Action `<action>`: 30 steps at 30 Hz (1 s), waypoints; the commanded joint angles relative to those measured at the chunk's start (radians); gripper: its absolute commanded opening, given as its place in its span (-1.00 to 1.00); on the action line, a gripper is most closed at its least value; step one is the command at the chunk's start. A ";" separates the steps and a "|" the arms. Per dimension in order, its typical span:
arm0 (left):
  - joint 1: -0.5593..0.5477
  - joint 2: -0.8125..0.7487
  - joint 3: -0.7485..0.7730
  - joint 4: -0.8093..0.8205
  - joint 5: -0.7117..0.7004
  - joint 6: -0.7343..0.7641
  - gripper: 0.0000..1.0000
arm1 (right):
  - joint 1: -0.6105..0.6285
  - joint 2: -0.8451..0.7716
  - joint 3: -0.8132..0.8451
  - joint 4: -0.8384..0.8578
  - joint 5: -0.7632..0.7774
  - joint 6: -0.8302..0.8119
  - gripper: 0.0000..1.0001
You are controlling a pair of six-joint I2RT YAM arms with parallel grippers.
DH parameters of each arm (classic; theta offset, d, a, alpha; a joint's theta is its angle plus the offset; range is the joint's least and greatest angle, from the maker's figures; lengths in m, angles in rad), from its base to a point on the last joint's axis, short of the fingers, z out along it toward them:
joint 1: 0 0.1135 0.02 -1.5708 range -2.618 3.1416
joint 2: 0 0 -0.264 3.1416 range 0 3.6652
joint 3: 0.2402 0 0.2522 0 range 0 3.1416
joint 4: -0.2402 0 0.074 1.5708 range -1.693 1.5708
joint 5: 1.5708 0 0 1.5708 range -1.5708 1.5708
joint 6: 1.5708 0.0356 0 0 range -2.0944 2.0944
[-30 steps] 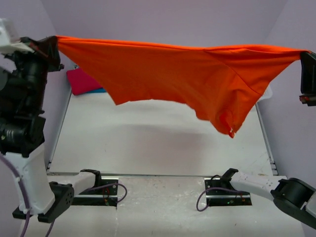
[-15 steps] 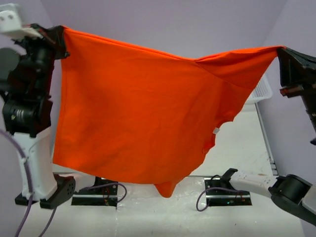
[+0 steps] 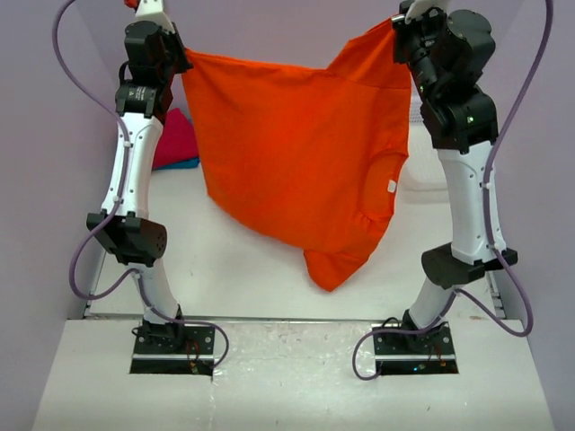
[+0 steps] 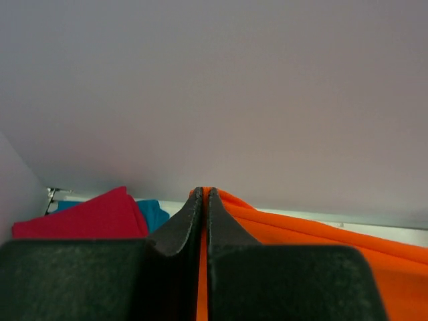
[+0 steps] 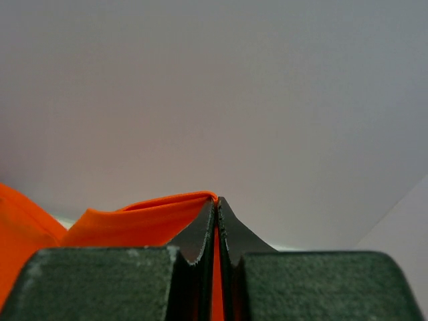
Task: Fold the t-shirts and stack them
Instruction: Flatten out the tshirt
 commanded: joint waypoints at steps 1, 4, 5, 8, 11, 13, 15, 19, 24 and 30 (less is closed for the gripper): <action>0.060 -0.011 0.079 0.223 0.068 -0.010 -1.00 | -0.055 -0.029 0.063 0.136 -0.055 0.016 -1.00; 0.068 0.032 0.117 0.269 0.098 -0.020 -1.00 | -0.096 -0.016 0.055 0.144 -0.065 0.026 -1.00; 0.071 0.038 0.122 0.287 0.105 -0.021 -1.00 | -0.110 -0.016 0.057 0.144 -0.068 0.030 -1.00; 0.073 0.036 0.108 0.313 0.126 -0.021 -1.00 | -0.130 -0.022 0.045 0.139 -0.083 0.046 -1.00; 0.076 0.044 0.065 0.284 0.129 -0.018 -1.00 | -0.147 -0.041 -0.038 0.130 -0.106 0.055 -1.00; 0.076 0.043 0.012 0.269 0.152 -0.017 -1.00 | -0.147 -0.050 -0.118 0.118 -0.092 0.062 -1.00; 0.076 0.036 -0.080 0.235 0.157 -0.021 -1.00 | -0.148 -0.068 -0.191 0.098 -0.088 0.105 -1.00; 0.076 0.024 -0.278 0.148 0.143 -0.017 -1.00 | -0.148 -0.161 -0.519 0.047 -0.103 0.249 -1.00; 0.076 -0.072 -0.524 0.014 0.055 -0.107 -1.00 | -0.134 -0.418 -1.058 0.168 -0.149 0.492 -1.00; 0.073 -0.354 -0.987 0.054 0.034 -0.251 -1.00 | -0.124 -0.648 -1.405 0.061 -0.092 0.664 -1.00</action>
